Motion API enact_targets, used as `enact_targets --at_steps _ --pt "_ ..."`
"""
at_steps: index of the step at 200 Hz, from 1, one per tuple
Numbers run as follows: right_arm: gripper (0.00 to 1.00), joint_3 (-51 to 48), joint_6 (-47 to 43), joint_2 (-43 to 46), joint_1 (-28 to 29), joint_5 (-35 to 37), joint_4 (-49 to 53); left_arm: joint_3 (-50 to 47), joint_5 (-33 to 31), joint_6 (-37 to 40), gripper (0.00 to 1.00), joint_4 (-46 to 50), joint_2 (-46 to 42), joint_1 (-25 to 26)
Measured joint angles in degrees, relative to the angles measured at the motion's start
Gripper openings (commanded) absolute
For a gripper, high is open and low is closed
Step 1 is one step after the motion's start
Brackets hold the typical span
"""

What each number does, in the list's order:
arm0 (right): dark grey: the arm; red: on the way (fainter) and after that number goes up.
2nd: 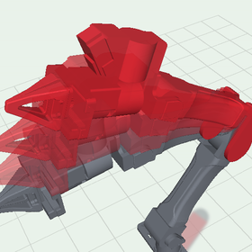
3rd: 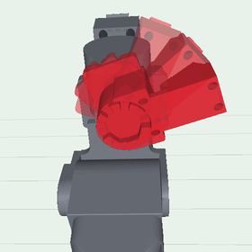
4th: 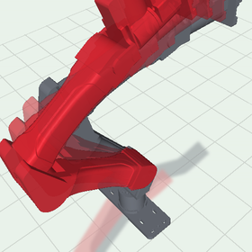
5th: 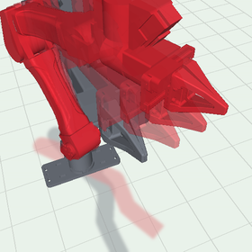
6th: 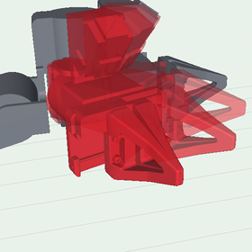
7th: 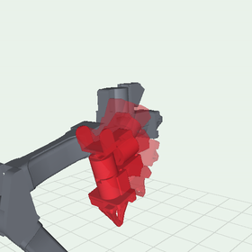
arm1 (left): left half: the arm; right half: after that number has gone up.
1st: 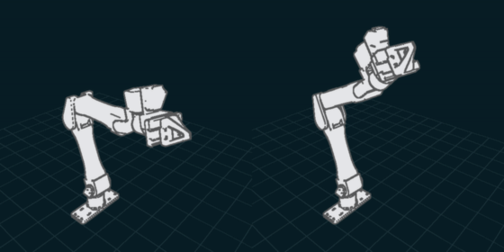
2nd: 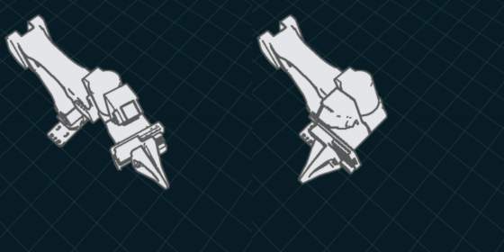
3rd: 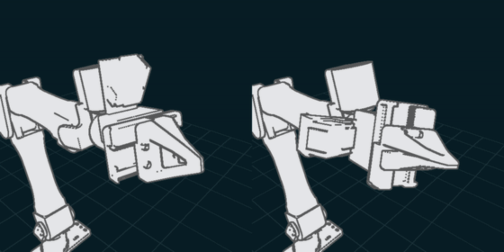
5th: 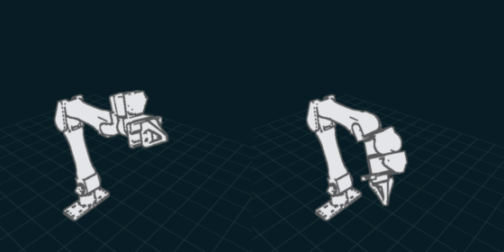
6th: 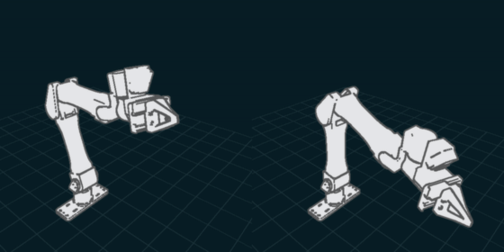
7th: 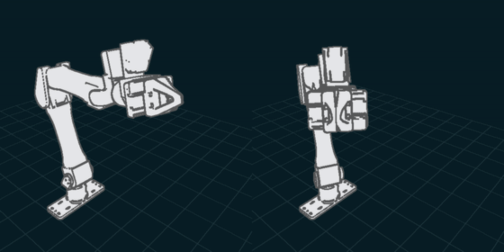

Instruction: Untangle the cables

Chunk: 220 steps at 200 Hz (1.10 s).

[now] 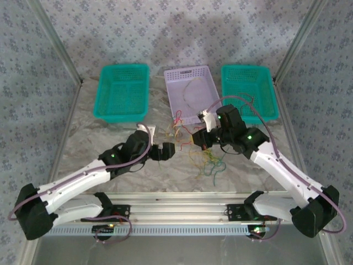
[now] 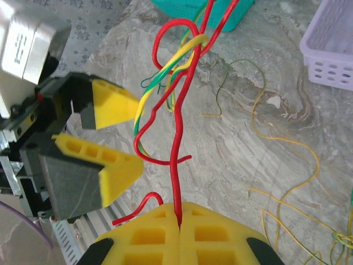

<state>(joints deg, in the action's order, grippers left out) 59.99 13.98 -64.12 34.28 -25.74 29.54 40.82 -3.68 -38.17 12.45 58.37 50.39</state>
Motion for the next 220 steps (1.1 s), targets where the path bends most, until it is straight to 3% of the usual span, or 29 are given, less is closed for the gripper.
enact_targets --at_steps 53,97,120,148,220 --pt "0.00 -0.11 1.79 1.03 -1.14 -1.14 -2.45 -5.75 7.78 0.74 1.00 -6.56 -3.82 0.00" --pt "0.00 -0.11 2.60 0.87 -1.14 -4.31 -3.19 -5.73 8.61 2.95 0.99 -8.04 -1.46 0.00" --pt "0.00 -0.11 3.08 0.44 -0.98 -6.58 -3.32 -5.73 8.59 4.13 0.94 -8.02 0.28 0.00" --pt "0.00 -0.11 3.19 0.04 -0.87 -7.28 -3.13 -5.73 8.59 5.27 0.77 -8.13 0.83 0.00" --pt "0.00 -0.11 3.19 -0.87 -0.87 -7.43 -2.78 -5.73 8.41 6.21 0.20 -8.44 0.13 -0.02"
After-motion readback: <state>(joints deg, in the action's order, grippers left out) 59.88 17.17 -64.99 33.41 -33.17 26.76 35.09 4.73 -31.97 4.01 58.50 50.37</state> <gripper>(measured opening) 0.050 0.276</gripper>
